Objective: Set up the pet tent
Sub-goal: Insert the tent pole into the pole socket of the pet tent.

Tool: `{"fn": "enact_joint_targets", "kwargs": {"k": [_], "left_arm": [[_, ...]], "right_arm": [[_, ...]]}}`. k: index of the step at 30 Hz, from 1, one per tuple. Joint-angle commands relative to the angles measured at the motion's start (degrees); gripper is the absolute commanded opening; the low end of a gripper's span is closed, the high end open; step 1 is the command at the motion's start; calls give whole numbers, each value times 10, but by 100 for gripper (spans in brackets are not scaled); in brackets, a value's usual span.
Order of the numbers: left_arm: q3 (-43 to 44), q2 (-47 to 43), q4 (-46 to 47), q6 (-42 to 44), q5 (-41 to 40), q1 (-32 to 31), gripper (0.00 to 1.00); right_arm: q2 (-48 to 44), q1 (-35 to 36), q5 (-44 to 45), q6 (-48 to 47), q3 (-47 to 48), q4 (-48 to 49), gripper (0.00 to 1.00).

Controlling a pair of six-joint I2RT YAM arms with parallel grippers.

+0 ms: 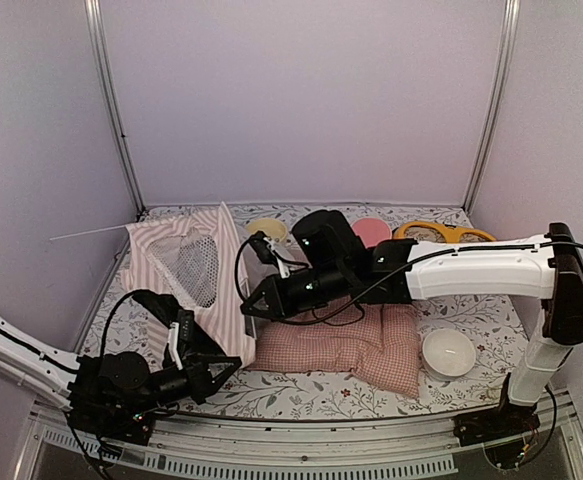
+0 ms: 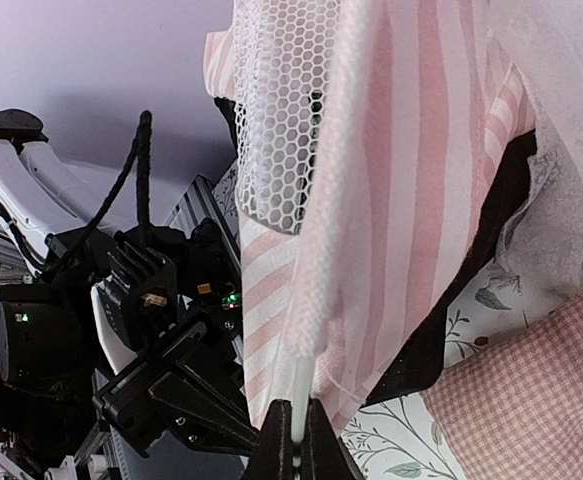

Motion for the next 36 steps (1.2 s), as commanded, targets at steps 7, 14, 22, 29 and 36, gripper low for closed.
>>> {"fn": "enact_joint_targets", "kwargs": {"k": [7,14,22,29,36], "left_arm": [[-28,34,-45,2,161,-65,0],[-28,47,-37,0,165,-69,0],[-32,41,-30,-1,159,-71,0],[-36,-2,-54,-6,138,-71,0],[-36,-60,-93,-1,116,-70,0]], "right_arm": [[4,-39,153,-3,63,191,0],[8,-39,155,-2,67,192,0],[17,-39,147,0,67,192,0],[20,-39,134,8,56,193,0],[24,-33,126,19,49,201,0]]}}
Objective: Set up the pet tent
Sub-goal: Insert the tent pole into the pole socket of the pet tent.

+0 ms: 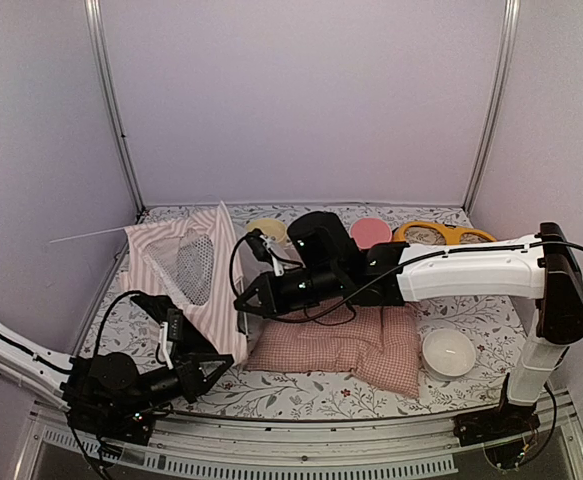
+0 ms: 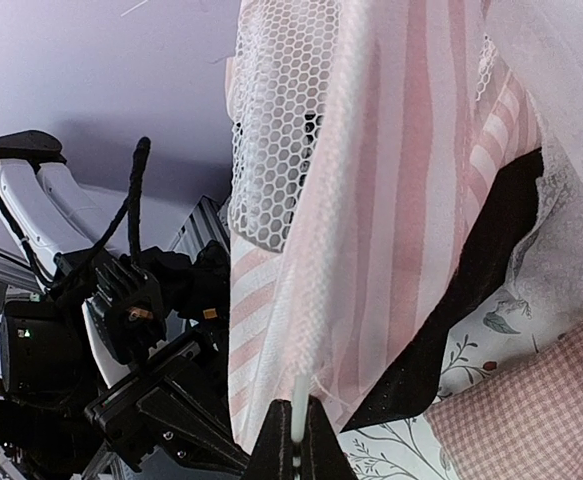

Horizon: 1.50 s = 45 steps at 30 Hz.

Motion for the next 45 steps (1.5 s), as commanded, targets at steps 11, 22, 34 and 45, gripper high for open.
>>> {"fn": "enact_joint_targets", "kwargs": {"k": [11,22,34,45], "left_arm": [[-2,70,-61,1,159,-57,0],[-6,33,-73,10,152,-58,0],[-6,40,-66,11,158,-58,0],[-8,39,-60,14,161,-58,0]], "right_arm": [[-14,-33,133,-12,50,151,0],[2,-32,121,-4,42,146,0],[-1,-40,128,-2,43,142,0],[0,-44,133,0,39,140,0]]}}
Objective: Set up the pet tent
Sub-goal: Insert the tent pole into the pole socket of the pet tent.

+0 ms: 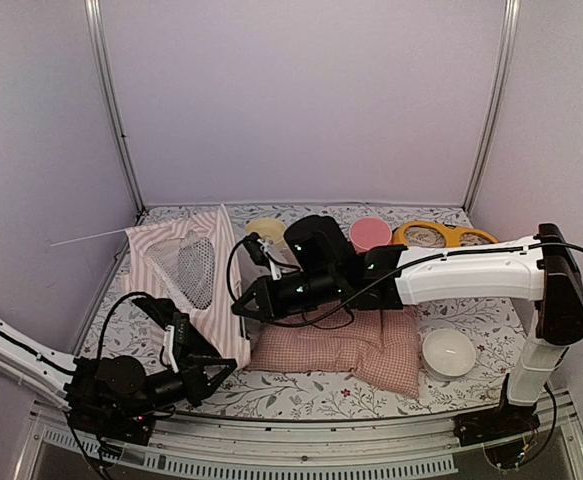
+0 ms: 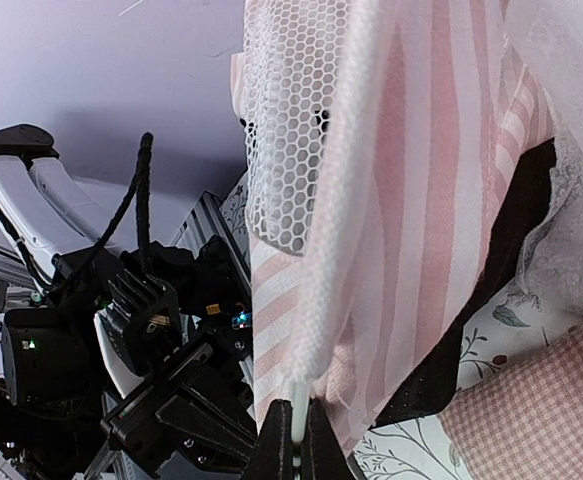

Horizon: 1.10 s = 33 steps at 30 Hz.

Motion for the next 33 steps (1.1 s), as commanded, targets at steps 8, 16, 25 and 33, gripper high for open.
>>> {"fn": "enact_joint_targets", "kwargs": {"k": [8,16,25,33], "left_arm": [[-17,9,-47,6,165,-51,0],[-18,9,-48,7,167,-52,0],[-18,11,-45,6,169,-51,0],[-15,18,-42,7,173,-51,0]], "right_arm": [[-8,-57,136,-10,28,136,0],[-16,-62,142,-7,19,136,0],[-23,-71,145,-6,14,136,0],[-28,-75,146,-4,8,137,0]]}}
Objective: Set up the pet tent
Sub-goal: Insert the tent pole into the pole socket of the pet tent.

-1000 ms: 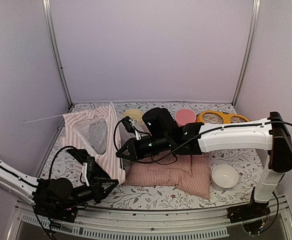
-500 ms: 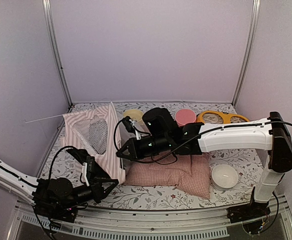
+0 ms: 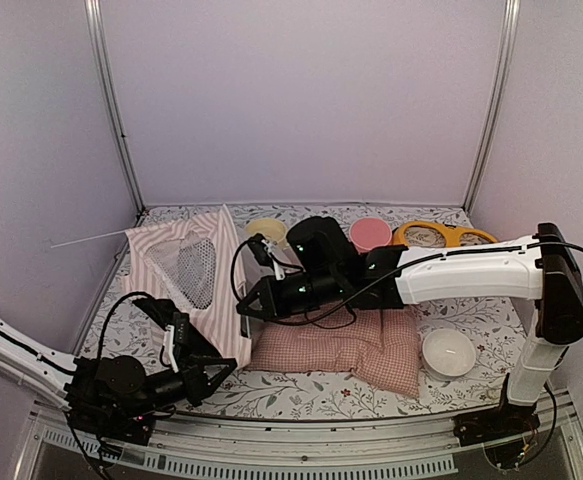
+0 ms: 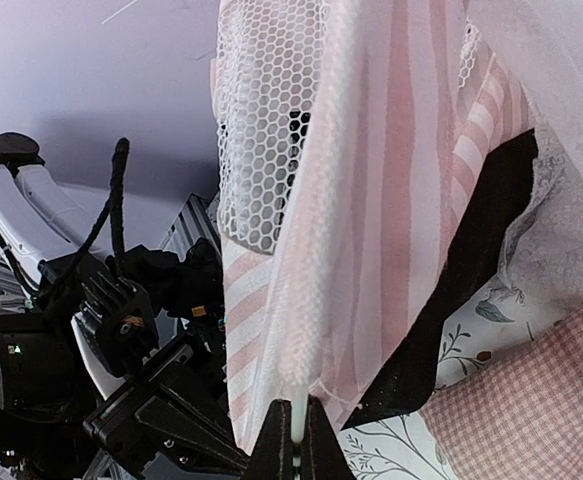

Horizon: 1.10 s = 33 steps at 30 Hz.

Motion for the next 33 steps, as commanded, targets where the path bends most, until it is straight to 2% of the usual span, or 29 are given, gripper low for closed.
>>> {"fn": "enact_joint_targets", "kwargs": {"k": [1,13,33], "left_arm": [[-14,17,-46,8,174,-52,0],[-14,12,-55,8,157,-51,0],[-15,-16,-70,16,145,-46,0]], "right_arm": [[-28,-67,141,-6,17,137,0],[-15,-65,97,1,19,146,0],[2,-43,77,8,19,148,0]]}}
